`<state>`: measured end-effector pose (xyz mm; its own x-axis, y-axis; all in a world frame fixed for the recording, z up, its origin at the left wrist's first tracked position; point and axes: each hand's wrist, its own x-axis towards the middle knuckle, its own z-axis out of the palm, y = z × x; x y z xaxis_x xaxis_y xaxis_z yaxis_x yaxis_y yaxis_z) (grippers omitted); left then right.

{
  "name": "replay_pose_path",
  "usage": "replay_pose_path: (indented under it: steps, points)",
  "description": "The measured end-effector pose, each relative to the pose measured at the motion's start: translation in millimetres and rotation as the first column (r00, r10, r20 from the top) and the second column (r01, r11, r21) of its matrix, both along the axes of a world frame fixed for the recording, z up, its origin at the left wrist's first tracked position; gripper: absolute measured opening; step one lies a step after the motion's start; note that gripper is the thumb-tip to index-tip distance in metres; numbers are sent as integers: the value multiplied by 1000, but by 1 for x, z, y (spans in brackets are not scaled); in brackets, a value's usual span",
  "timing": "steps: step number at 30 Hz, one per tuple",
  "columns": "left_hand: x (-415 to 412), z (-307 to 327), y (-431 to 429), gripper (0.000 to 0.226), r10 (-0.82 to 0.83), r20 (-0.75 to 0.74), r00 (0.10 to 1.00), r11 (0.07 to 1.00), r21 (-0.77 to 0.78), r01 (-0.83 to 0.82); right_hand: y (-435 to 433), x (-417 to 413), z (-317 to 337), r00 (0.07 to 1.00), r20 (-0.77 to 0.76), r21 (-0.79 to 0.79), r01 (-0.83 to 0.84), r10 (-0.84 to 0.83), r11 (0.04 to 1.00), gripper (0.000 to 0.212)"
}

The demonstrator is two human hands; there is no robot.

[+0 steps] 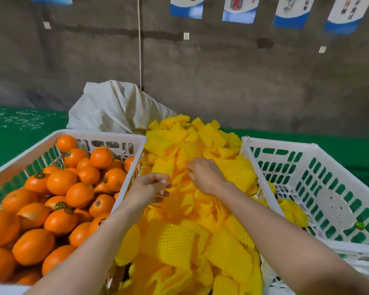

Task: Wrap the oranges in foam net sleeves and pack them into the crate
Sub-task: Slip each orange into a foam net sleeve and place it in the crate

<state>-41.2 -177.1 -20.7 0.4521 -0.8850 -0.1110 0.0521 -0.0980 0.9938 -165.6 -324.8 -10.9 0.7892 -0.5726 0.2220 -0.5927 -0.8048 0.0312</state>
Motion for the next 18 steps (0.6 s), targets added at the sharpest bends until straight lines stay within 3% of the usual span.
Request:
replay_pose_path:
  steps: [3, 6, 8, 10, 13, 18]
  points:
    - [0, 7, 3, 40, 83, 67, 994, 992, -105, -75, 4, -2, 24, 903, 415, 182, 39, -113, 983, 23]
    - [-4, 15, 7, 69, 71, 173, 982, 981, -191, -37, 16, -8, 51, 865, 497, 290, -93, -67, 952, 14]
    - [-8, 20, 10, 55, 35, 192, 981, 973, -231, 10, 30, -13, 61, 870, 492, 376, -177, -34, 909, 12]
    - [-14, 24, 14, 16, 91, 232, 969, 959, -282, -23, 42, -19, 67, 820, 568, 392, -200, -65, 898, 15]
    - [-20, 26, 18, 27, 222, 282, 933, 947, -290, -138, 65, -25, 74, 696, 715, 268, -186, -65, 945, 16]
    - [-24, 28, 34, 22, 246, 388, 888, 947, -292, -134, 96, -10, 72, 785, 618, 183, -201, 46, 962, 15]
